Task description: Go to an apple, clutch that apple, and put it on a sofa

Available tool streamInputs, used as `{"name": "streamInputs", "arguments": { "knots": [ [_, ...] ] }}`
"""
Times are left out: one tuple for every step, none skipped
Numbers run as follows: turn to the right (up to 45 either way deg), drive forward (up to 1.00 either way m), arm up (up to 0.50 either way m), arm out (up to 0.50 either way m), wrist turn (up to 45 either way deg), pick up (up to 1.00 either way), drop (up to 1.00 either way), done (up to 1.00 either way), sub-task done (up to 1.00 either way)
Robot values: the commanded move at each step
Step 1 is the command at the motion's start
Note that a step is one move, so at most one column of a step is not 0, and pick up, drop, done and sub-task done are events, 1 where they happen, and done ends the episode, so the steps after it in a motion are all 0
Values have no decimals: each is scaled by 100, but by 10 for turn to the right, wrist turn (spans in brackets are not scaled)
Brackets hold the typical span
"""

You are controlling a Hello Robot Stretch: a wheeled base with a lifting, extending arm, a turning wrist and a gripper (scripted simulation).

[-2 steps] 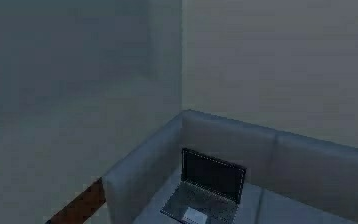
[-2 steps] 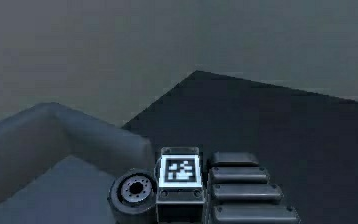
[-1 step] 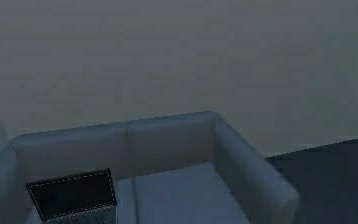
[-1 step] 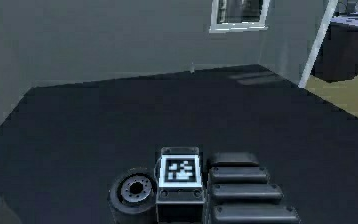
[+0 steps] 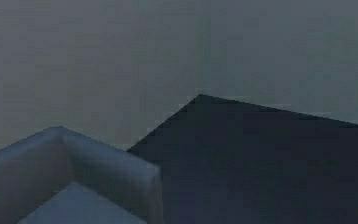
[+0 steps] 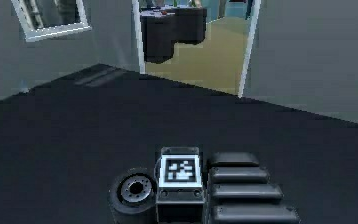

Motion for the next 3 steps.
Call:
{"name": "streamInputs", "arguments": {
  "knots": [
    [450, 0, 0, 0, 0, 0, 0, 0, 0],
    [150, 0, 0, 0, 0, 0, 0, 0, 0],
    [-450, 0, 0, 0, 0, 0, 0, 0, 0]
  ]
}}
